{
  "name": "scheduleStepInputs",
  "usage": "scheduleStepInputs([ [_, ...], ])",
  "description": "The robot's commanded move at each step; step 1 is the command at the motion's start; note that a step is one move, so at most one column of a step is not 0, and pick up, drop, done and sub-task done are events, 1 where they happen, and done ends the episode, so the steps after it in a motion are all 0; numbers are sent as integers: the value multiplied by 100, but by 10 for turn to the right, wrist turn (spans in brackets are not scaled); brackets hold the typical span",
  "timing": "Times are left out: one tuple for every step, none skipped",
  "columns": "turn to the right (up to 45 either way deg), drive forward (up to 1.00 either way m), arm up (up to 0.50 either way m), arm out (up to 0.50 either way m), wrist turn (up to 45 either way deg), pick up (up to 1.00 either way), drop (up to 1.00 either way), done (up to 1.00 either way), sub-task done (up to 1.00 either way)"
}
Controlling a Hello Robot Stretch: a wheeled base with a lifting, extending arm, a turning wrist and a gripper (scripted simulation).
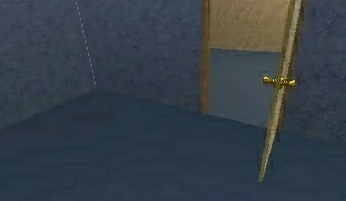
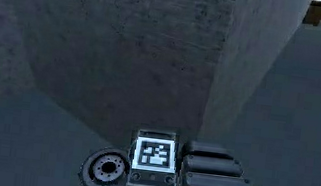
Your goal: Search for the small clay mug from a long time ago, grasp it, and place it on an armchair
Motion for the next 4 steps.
scheduleStepInputs([
  [120, 0, 0, 0, 0, 0, 0, 0, 0],
  [0, 100, 0, 0, 0, 0, 0, 0, 0],
  [0, 50, 0, 0, 0, 0, 0, 0, 0],
  [120, 0, 0, 0, 0, 0, 0, 0, 0],
])
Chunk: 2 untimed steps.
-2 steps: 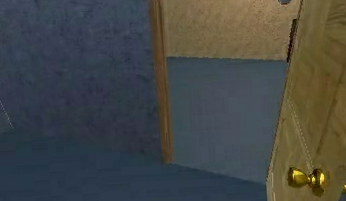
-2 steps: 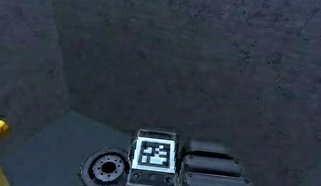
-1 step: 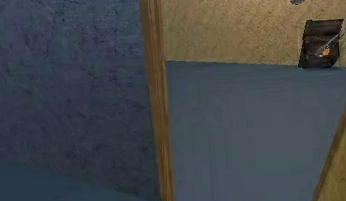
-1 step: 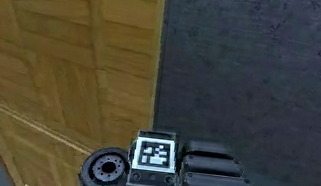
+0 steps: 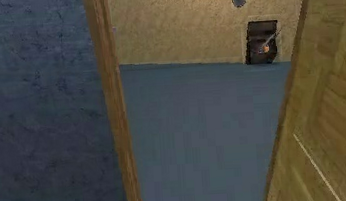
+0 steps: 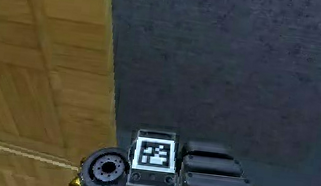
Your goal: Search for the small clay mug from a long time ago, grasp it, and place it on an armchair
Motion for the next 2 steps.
scheduleStepInputs([
  [0, 100, 0, 0, 0, 0, 0, 0, 0],
  [0, 15, 0, 0, 0, 0, 0, 0, 0],
])
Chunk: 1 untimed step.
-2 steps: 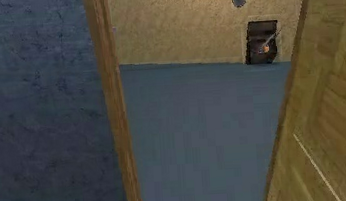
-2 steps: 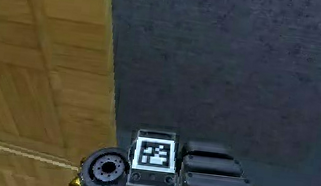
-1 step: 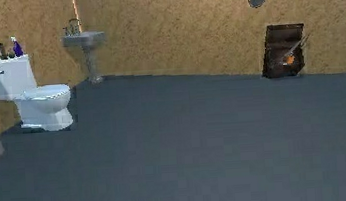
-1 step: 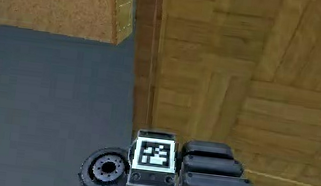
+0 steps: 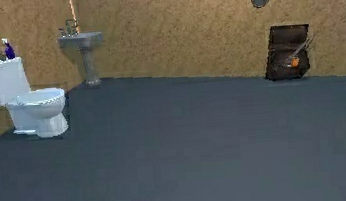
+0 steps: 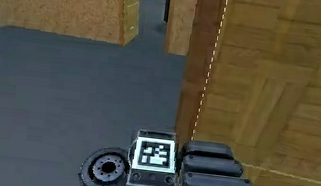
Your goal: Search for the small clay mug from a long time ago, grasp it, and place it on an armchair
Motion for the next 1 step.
scheduleStepInputs([
  [450, 0, 0, 0, 0, 0, 0, 0, 0],
])
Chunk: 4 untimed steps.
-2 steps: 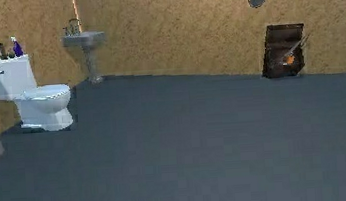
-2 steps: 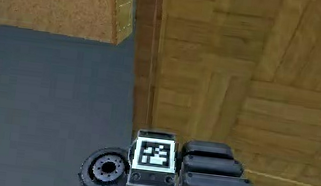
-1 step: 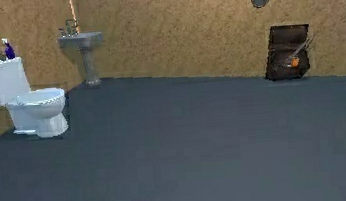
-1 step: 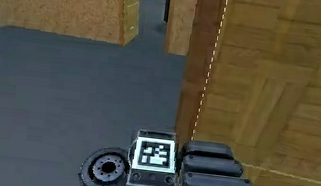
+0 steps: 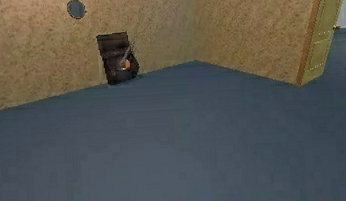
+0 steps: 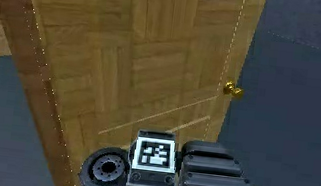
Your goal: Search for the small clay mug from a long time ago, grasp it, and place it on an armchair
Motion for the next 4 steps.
scheduleStepInputs([
  [180, 0, 0, 0, 0, 0, 0, 0, 0],
  [0, 45, 0, 0, 0, 0, 0, 0, 0],
  [240, 0, 0, 0, 0, 0, 0, 0, 0],
  [0, 100, 0, 0, 0, 0, 0, 0, 0],
])
